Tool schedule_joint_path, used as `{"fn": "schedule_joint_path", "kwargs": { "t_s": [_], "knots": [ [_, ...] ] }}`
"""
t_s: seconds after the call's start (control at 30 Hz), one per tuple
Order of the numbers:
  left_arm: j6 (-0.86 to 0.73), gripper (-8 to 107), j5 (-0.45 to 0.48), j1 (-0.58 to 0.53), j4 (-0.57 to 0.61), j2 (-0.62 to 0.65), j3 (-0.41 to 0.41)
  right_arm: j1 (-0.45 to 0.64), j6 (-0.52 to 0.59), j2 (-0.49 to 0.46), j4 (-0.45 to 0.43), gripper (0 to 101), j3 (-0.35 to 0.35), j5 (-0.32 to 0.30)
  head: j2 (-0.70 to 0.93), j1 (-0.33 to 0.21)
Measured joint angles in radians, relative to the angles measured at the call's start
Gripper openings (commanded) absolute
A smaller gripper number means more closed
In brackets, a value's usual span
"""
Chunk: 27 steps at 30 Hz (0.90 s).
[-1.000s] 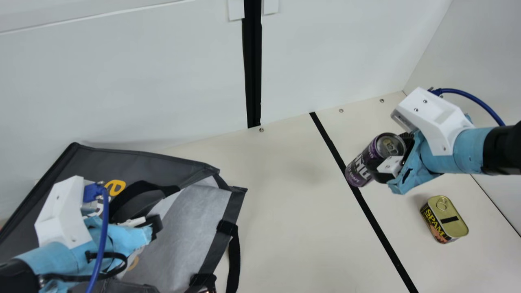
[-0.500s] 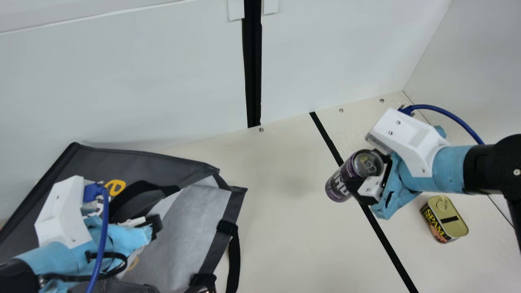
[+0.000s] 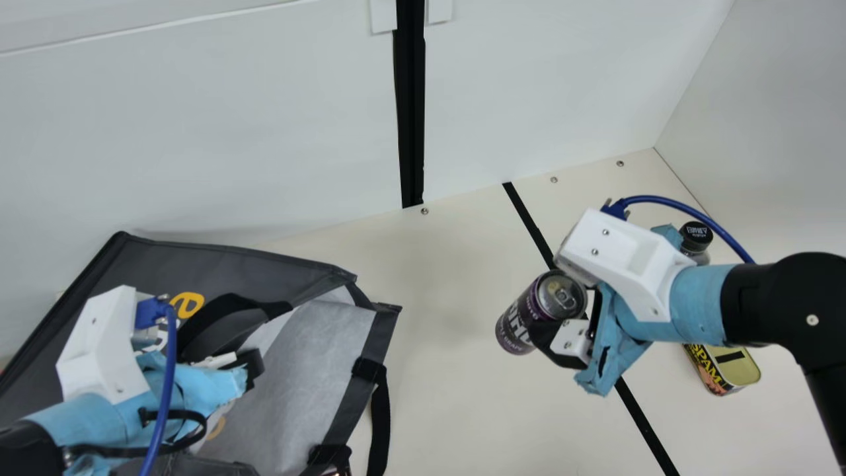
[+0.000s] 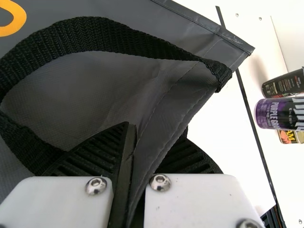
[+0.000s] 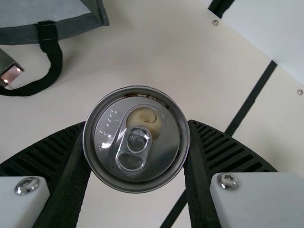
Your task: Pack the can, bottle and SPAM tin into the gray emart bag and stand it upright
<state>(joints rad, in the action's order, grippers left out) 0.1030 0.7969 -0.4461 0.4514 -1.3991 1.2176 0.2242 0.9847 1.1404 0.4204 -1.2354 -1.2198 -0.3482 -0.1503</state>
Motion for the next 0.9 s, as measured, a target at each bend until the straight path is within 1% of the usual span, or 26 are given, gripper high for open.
{"fn": "schedule_joint_path", "kwargs": {
  "t_s": [0.33,0.57,0.9],
  "knots": [
    [0.0,-8,0.0,0.0,0.0,0.0,0.0,-0.131,-0.057,-0.056,-0.016,0,0.046,0.0,0.0,-0.002],
    [0.0,-8,0.0,0.0,0.0,0.0,0.0,-0.225,-0.104,-0.096,-0.043,0,0.071,-0.002,0.0,-0.002],
    [0.0,-8,0.0,0.0,0.0,0.0,0.0,-0.339,-0.196,-0.157,-0.072,0,0.065,-0.001,0.0,-0.002]
  ]
}}
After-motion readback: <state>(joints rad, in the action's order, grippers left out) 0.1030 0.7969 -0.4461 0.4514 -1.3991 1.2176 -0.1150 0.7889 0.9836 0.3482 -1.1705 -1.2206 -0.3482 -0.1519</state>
